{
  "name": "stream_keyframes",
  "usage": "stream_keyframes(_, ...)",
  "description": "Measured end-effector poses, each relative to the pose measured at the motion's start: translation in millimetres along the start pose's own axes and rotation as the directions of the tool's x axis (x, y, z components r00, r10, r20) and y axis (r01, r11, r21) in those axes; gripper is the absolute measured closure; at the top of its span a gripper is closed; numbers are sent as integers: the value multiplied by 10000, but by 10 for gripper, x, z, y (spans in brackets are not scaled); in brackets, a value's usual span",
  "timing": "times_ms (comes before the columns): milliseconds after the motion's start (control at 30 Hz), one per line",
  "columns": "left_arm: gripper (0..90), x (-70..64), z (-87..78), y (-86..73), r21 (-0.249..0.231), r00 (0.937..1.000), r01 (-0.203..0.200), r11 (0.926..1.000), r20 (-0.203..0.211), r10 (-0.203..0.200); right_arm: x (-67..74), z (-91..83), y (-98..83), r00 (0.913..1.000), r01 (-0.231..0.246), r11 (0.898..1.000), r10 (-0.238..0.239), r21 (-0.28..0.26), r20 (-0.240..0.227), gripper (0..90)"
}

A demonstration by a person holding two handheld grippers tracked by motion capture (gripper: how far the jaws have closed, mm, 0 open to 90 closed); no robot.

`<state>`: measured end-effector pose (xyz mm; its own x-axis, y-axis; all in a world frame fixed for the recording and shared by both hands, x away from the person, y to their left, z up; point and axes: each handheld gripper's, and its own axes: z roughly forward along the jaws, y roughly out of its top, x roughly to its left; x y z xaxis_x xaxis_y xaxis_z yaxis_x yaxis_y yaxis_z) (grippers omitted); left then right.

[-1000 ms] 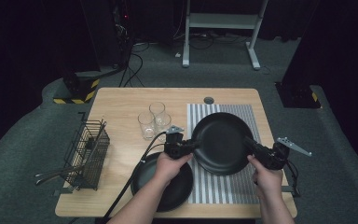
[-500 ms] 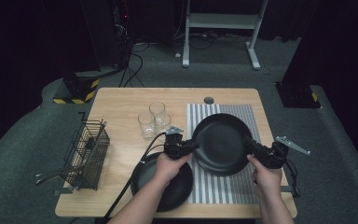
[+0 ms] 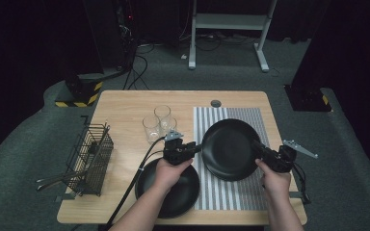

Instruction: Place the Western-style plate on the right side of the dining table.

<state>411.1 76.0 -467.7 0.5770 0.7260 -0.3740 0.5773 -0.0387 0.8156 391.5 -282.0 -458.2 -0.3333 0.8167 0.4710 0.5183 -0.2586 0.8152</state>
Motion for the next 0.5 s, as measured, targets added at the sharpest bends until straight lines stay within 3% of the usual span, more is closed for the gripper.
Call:
stream_keyframes(67,663,4,-59,-18,-118,9997,-193,9997,-138,192,-1,11,0,10000,14,10000,-14,6,86,823)
stream_keyframes(200,660,24,-209,-86,-286,9995,-212,9994,-221,205,-12,34,1,9998,30,10000,-30,-8,206,823)
stream_keyframes(300,657,31,-346,-160,-358,9976,-500,9981,-503,482,-10,45,6,9995,35,10000,-34,-26,313,823)
stream_keyframes(500,653,24,-654,-311,-610,9937,-954,9936,-650,914,-4,77,10,9992,55,10000,-54,-17,396,823)
